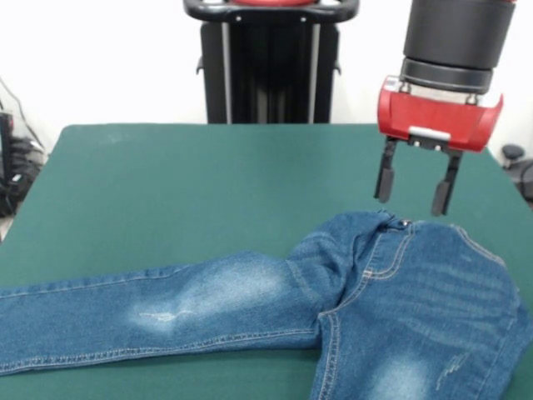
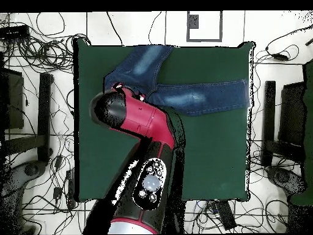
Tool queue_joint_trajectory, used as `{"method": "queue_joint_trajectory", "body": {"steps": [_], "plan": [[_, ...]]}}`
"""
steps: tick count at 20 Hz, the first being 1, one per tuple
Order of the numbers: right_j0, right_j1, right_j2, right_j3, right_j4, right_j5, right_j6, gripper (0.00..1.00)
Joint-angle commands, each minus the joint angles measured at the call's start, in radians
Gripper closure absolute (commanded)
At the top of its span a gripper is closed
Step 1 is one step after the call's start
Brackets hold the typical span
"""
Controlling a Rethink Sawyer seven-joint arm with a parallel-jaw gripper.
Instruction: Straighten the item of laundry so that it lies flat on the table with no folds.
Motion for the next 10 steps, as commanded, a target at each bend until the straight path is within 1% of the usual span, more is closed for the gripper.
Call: {"method": "queue_joint_trajectory", "body": {"steps": [1,10], "plan": [[-0.019,0.054,0.073,0.125,-0.003,0.086,0.213,0.00],[-0.031,0.074,0.098,0.133,-0.013,0.025,0.195,0.00]]}}
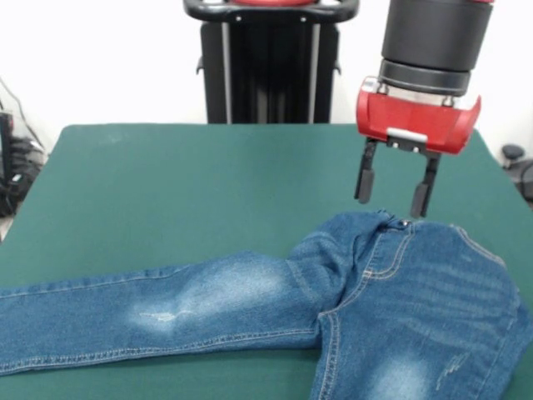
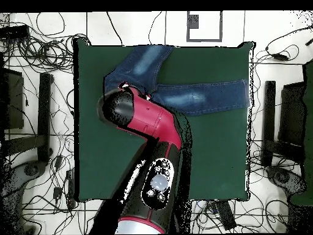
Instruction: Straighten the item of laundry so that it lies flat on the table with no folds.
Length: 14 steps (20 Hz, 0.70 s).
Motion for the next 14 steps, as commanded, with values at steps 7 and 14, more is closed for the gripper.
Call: {"method": "queue_joint_trajectory", "body": {"steps": [7,14], "plan": [[-0.013,0.099,0.118,0.130,-0.019,-0.026,0.182,0.00],[-0.024,0.114,0.144,0.142,-0.019,-0.087,0.178,0.00]]}}
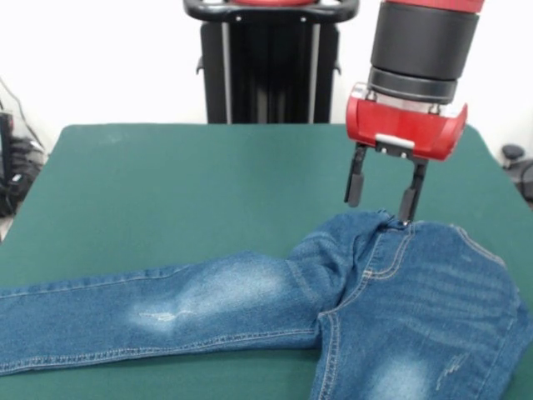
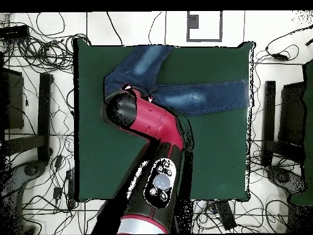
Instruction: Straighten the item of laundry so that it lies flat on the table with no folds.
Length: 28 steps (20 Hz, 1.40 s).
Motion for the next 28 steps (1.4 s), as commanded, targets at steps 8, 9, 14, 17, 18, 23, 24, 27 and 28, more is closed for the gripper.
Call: {"method": "queue_joint_trajectory", "body": {"steps": [8,9,14,17,18,23,24,27,28], "plan": [[-0.029,0.111,0.164,0.135,-0.023,-0.095,0.162,0.00],[-0.031,0.111,0.168,0.137,-0.023,-0.101,0.161,0.00],[-0.026,0.111,0.165,0.139,-0.020,-0.104,0.169,0.00],[-0.016,0.114,0.158,0.135,-0.014,-0.097,0.181,0.00],[-0.012,0.115,0.156,0.134,-0.012,-0.097,0.185,0.00],[-0.003,0.123,0.157,0.125,-0.002,-0.101,0.197,0.00],[-0.001,0.126,0.157,0.122,0.001,-0.104,0.202,0.00],[0.013,0.129,0.145,0.118,0.006,-0.097,0.216,0.00],[0.018,0.130,0.139,0.116,0.007,-0.094,0.221,0.00]]}}
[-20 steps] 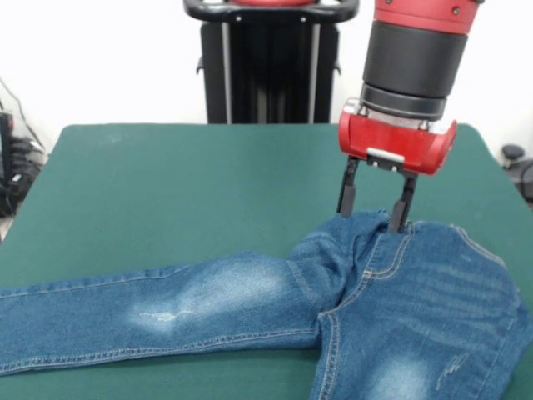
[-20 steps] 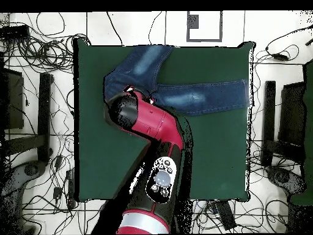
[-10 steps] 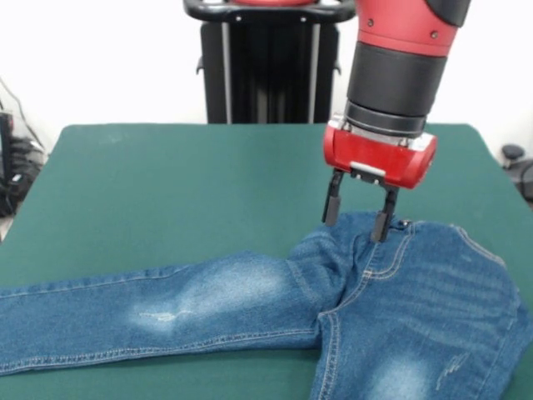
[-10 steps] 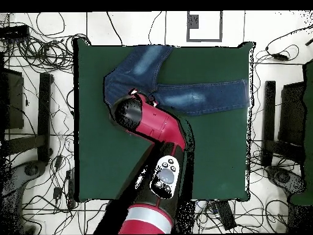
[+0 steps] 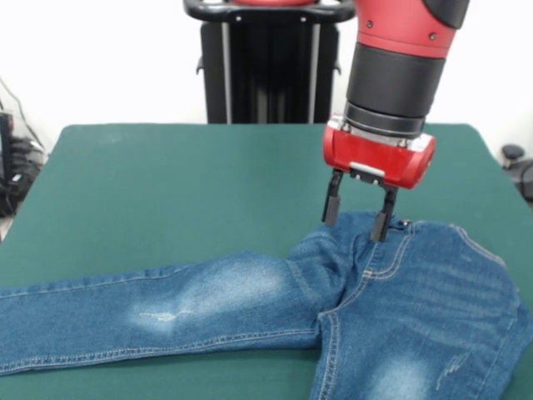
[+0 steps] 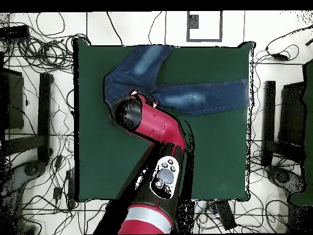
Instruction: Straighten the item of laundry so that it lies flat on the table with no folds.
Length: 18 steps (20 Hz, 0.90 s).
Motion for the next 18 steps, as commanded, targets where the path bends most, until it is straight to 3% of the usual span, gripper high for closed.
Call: {"method": "queue_joint_trajectory", "body": {"steps": [1,18], "plan": [[0.043,0.084,0.118,0.080,0.008,-0.017,0.224,0.00],[0.039,0.107,0.143,0.076,0.010,-0.068,0.214,0.00]]}}
